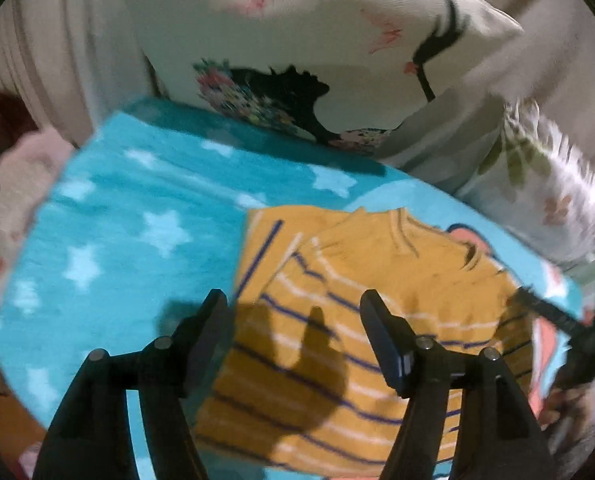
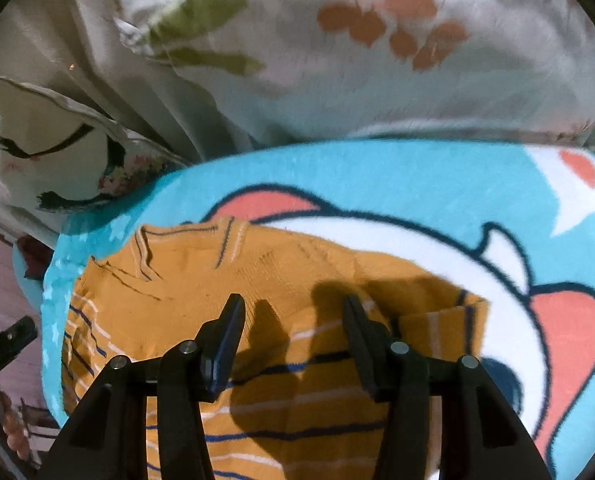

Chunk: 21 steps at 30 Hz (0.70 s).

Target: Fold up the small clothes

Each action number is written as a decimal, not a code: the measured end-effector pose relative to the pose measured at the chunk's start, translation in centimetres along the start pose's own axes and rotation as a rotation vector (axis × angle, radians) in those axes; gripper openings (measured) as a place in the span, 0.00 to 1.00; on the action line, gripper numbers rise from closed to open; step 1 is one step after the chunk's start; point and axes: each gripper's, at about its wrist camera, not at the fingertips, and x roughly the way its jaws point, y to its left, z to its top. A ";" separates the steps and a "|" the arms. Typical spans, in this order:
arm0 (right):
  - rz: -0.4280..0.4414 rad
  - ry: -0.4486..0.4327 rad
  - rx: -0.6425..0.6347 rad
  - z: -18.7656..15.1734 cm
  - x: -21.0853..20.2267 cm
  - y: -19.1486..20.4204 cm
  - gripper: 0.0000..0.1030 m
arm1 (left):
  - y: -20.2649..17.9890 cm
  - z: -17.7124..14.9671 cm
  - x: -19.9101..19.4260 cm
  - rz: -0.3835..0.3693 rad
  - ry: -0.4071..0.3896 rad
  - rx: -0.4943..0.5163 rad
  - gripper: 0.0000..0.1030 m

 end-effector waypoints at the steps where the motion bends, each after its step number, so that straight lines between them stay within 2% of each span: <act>1: -0.013 -0.016 -0.010 -0.2 -0.6 0.2 0.55 | -0.1 -0.3 -0.5 0.026 -0.011 0.009 0.70; 3: -0.028 -0.034 -0.022 -0.5 -1.3 0.5 0.57 | -0.4 -1.1 -1.6 0.086 -0.035 0.015 0.73; 6: -0.036 -0.061 -0.043 -1.2 -2.2 1.1 0.57 | -0.8 -2.1 -2.9 0.131 -0.060 0.010 0.79; 8: -0.049 -0.087 -0.071 -1.9 -2.9 1.7 0.57 | -1.2 -2.8 -3.5 0.159 -0.056 0.012 0.80; 12: -0.093 -0.148 -0.150 -3.3 -3.5 3.4 0.62 | -1.5 -4.1 -3.9 0.161 -0.022 0.036 0.80; 15: -0.156 -0.142 -0.200 -4.2 -3.0 4.6 0.62 | -1.1 -5.0 -3.8 0.164 -0.002 0.057 0.80; 21: -0.163 -0.116 -0.148 -5.3 -2.6 5.1 0.62 | 1.6 -6.1 -2.8 0.139 0.039 0.040 0.80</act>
